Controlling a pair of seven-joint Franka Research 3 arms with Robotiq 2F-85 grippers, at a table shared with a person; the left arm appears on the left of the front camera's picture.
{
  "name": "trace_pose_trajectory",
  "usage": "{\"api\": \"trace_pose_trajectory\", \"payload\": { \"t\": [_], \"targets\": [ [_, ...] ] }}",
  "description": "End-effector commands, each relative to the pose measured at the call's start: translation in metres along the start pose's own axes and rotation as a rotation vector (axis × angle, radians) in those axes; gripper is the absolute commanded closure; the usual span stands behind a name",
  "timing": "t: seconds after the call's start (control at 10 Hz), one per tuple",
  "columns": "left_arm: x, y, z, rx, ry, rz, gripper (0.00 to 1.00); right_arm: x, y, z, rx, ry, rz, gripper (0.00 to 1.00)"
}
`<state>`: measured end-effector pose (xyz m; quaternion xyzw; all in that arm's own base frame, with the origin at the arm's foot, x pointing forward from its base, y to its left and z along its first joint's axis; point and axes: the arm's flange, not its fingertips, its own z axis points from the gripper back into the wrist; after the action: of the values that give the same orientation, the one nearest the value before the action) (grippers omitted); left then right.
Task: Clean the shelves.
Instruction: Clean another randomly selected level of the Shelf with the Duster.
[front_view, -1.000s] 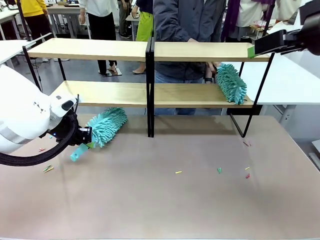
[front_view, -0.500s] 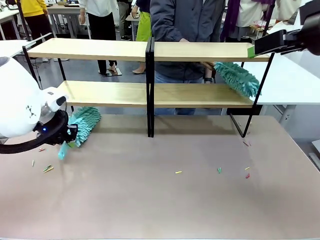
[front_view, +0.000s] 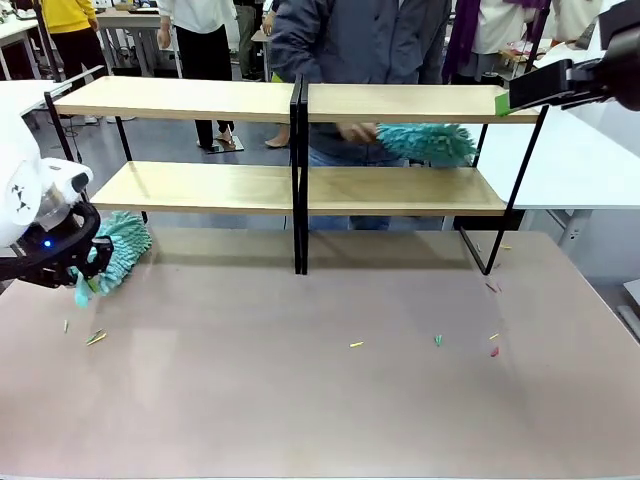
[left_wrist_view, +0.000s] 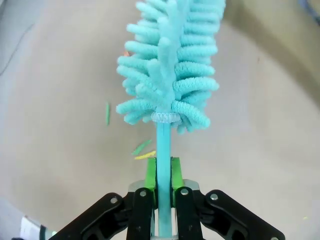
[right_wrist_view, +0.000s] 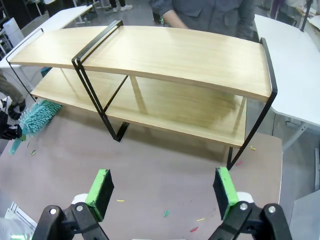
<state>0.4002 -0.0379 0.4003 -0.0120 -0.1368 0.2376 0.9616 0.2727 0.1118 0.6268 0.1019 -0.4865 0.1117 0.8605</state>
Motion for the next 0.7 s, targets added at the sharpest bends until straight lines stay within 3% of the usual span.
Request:
{"api": "trace_pose_trajectory", "payload": {
  "t": [0.0,0.3,0.6],
  "targets": [
    [-0.0334,0.0241,-0.0038,0.009,-0.129,0.05,0.87,0.0005,-0.0015,-0.0002,0.002,0.002,0.004,0.0],
    [-0.0402,0.0161,-0.0021,-0.073,-0.168,-0.061,0.87,0.0005,-0.0015,-0.0002,0.002,0.002,0.004,0.0],
    [-0.0432,0.0162,-0.0016,-0.094,-0.201,-0.09,0.87,0.0005,-0.0015,-0.0002,0.002,0.002,0.004,0.0]
  ]
}}
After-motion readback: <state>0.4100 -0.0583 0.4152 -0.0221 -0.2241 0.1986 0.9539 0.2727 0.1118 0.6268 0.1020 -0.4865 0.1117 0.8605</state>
